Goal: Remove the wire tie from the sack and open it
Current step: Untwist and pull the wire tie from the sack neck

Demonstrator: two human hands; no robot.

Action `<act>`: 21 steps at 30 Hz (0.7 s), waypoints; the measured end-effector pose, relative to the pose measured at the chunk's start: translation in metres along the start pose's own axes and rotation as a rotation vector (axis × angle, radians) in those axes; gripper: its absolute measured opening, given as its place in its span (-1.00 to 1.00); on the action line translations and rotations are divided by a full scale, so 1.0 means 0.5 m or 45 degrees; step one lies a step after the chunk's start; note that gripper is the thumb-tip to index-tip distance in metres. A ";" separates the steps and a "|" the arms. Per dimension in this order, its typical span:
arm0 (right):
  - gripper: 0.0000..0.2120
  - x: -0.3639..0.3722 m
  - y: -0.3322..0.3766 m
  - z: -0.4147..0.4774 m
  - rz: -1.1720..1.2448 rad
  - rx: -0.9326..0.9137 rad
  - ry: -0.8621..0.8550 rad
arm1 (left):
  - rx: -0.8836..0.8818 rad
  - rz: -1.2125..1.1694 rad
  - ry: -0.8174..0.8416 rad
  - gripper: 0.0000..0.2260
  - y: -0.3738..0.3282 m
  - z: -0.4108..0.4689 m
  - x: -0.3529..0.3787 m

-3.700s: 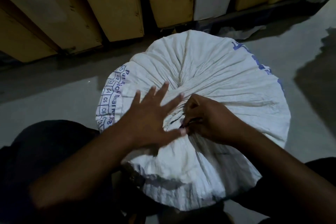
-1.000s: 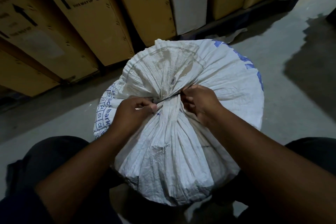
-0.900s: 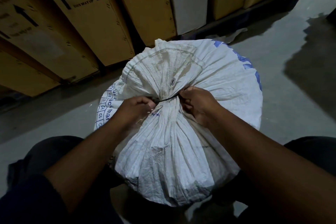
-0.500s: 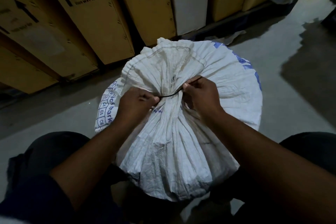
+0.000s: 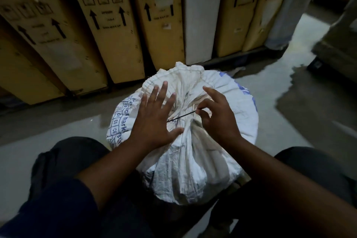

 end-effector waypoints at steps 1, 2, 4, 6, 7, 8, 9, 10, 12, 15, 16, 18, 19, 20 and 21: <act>-0.89 -0.011 0.009 -0.002 -0.018 -0.024 -0.015 | 0.012 0.031 -0.021 -0.04 -0.007 -0.003 -0.010; -0.89 -0.022 0.017 -0.002 -0.035 -0.052 -0.034 | 0.020 0.056 -0.044 -0.03 -0.013 -0.007 -0.021; -0.88 -0.040 0.034 -0.001 -0.065 -0.084 -0.065 | 0.039 0.084 -0.088 -0.02 -0.021 -0.015 -0.040; -0.89 -0.055 0.050 -0.001 -0.069 -0.094 -0.077 | 0.047 0.085 -0.139 -0.01 -0.024 -0.025 -0.057; -0.89 -0.062 0.057 -0.001 -0.064 -0.104 -0.084 | 0.050 0.088 -0.165 0.00 -0.026 -0.030 -0.066; -0.89 -0.069 0.064 -0.002 -0.061 -0.120 -0.096 | 0.051 0.092 -0.189 0.01 -0.028 -0.035 -0.076; -0.88 -0.077 0.070 -0.003 -0.058 -0.138 -0.106 | 0.051 0.097 -0.212 0.01 -0.031 -0.038 -0.086; -0.87 -0.085 0.078 -0.005 -0.055 -0.151 -0.118 | 0.053 0.103 -0.232 0.02 -0.034 -0.041 -0.097; -0.87 -0.104 0.092 -0.010 -0.048 -0.153 -0.150 | 0.062 0.119 -0.259 0.02 -0.040 -0.046 -0.117; -0.88 -0.141 0.110 -0.025 -0.043 -0.129 -0.202 | 0.068 0.131 -0.288 0.04 -0.054 -0.048 -0.147; -0.89 -0.155 0.114 -0.030 -0.046 -0.128 -0.226 | 0.071 0.131 -0.304 0.04 -0.062 -0.048 -0.155; -0.87 -0.186 0.122 -0.041 -0.052 -0.132 -0.276 | 0.081 0.127 -0.337 0.04 -0.078 -0.047 -0.170; -0.87 -0.202 0.126 -0.047 -0.065 -0.135 -0.294 | 0.089 0.124 -0.350 0.04 -0.085 -0.046 -0.177; -0.87 -0.220 0.131 -0.053 -0.087 -0.141 -0.301 | 0.096 0.122 -0.359 0.04 -0.091 -0.045 -0.185; -0.88 -0.237 0.137 -0.059 -0.117 -0.153 -0.298 | 0.101 0.125 -0.366 0.04 -0.095 -0.043 -0.195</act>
Point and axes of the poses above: each hand's wrist, its own z-axis towards the middle knuckle, its own x-axis out of the palm, y = z × x, the point moved 1 cm from there along z, towards the middle knuckle, and after that the axes turned 10 degrees about y, right-handed, at the moved point
